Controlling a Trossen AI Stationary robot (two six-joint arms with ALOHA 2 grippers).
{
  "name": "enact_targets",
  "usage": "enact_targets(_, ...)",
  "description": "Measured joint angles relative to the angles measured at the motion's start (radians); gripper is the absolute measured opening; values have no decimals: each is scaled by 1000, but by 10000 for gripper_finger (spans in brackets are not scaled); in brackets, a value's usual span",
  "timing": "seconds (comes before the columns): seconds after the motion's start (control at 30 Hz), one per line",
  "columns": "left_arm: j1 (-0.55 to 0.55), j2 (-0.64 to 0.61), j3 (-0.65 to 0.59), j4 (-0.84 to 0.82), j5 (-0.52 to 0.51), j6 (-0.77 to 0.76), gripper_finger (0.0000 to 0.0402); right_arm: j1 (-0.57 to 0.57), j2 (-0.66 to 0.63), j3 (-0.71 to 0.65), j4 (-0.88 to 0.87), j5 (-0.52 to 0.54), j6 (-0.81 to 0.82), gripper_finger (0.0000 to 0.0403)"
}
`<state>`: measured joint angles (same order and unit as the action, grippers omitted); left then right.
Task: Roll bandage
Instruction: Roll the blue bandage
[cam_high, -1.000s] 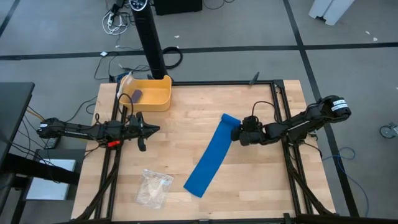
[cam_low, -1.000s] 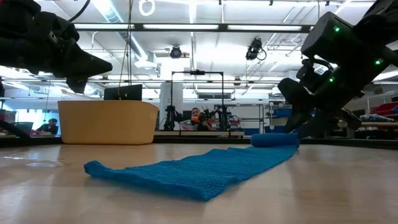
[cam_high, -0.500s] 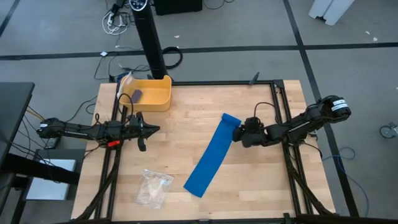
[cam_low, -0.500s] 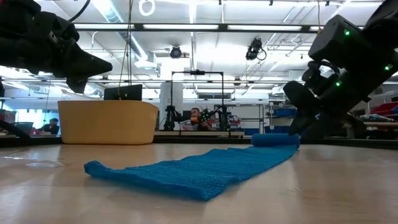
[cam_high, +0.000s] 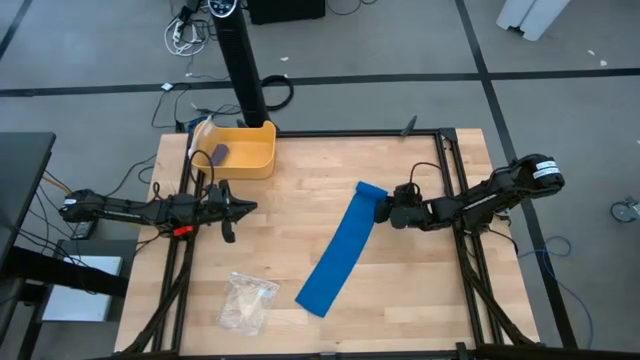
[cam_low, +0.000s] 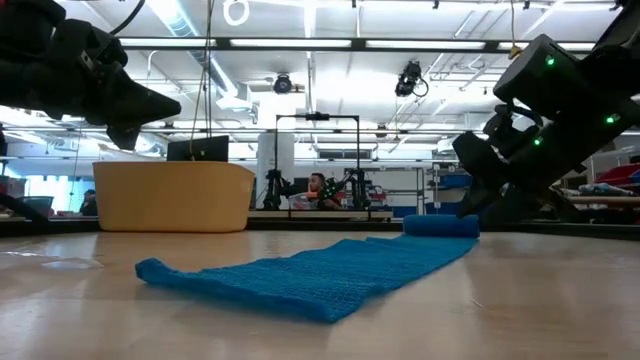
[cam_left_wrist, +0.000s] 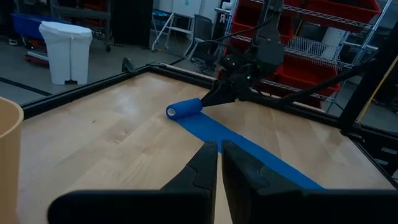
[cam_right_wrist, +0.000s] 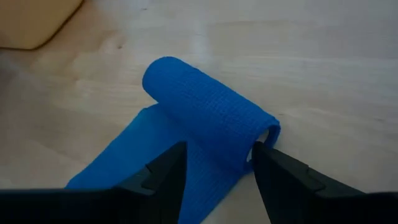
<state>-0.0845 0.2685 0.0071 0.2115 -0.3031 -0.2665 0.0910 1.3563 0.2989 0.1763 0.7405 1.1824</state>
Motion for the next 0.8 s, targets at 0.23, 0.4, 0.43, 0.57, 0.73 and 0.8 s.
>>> enact_targets(0.23,0,0,0,0,0,0,31,-49,0,0,80,-53,-103,183)
enact_targets(0.4,0,0,0,0,-1,0,31,-85,0,0,86,-64,-176,183)
enact_targets(0.43,0,0,0,0,-1,0,31,-91,0,0,86,-67,-203,183)
enact_targets(0.57,0,0,0,0,-1,0,31,-114,0,0,90,-80,-323,181)
enact_targets(0.73,0,0,0,-1,-1,0,31,-138,0,0,154,-122,-421,168)
enact_targets(0.8,0,0,0,-1,-1,0,31,-151,5,0,173,-136,-439,161)
